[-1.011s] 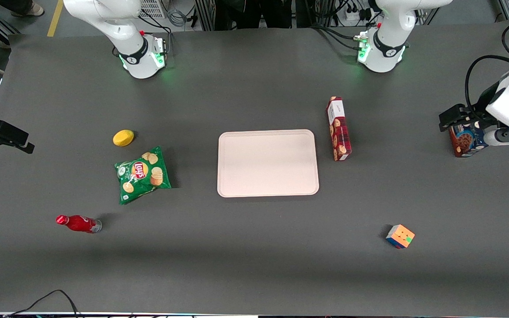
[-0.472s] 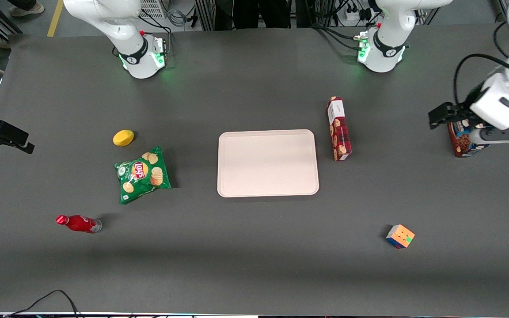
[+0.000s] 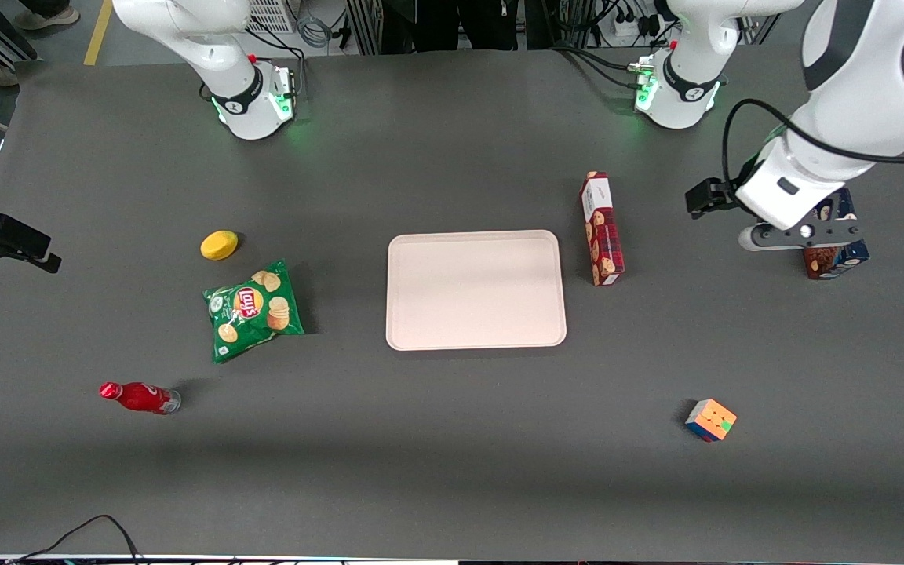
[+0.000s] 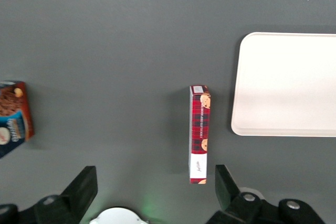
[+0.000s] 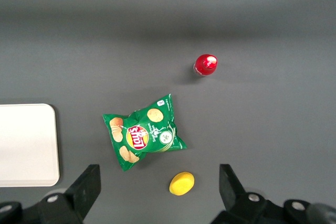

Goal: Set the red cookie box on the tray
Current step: 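Move the open left gripper over the red plaid cookie box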

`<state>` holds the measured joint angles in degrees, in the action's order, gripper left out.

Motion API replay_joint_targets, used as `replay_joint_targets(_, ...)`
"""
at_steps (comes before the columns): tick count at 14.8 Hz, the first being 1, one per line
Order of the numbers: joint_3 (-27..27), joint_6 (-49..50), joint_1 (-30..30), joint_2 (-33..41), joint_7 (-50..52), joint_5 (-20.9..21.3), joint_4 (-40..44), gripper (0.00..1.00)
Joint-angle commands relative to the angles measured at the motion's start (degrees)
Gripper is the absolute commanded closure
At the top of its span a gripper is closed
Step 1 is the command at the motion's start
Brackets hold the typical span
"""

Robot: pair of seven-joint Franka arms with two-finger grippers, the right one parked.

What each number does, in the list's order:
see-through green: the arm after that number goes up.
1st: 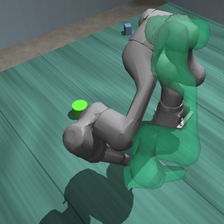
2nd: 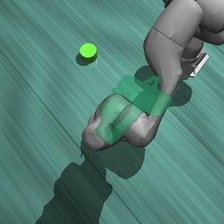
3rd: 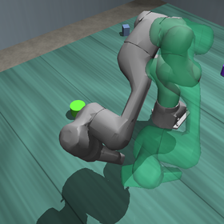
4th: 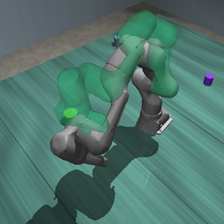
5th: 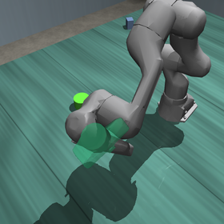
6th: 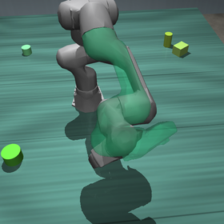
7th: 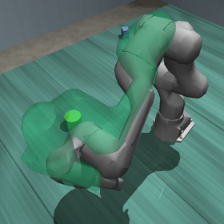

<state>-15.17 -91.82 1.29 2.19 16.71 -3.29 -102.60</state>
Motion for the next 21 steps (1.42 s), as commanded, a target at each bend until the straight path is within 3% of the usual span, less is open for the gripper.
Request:
replay_joint_targets(1,-2.7,-8.3,0.0,8.1,4.4,-1.8,-13.6,0.0)
replay_joint_targets(10,-6.5,-28.2,-0.1,11.0,6.3,-1.8,-34.1,0.0)
replay_joint_targets(21,-14.0,-35.1,-0.1,3.5,10.3,-3.5,-36.5,0.0)
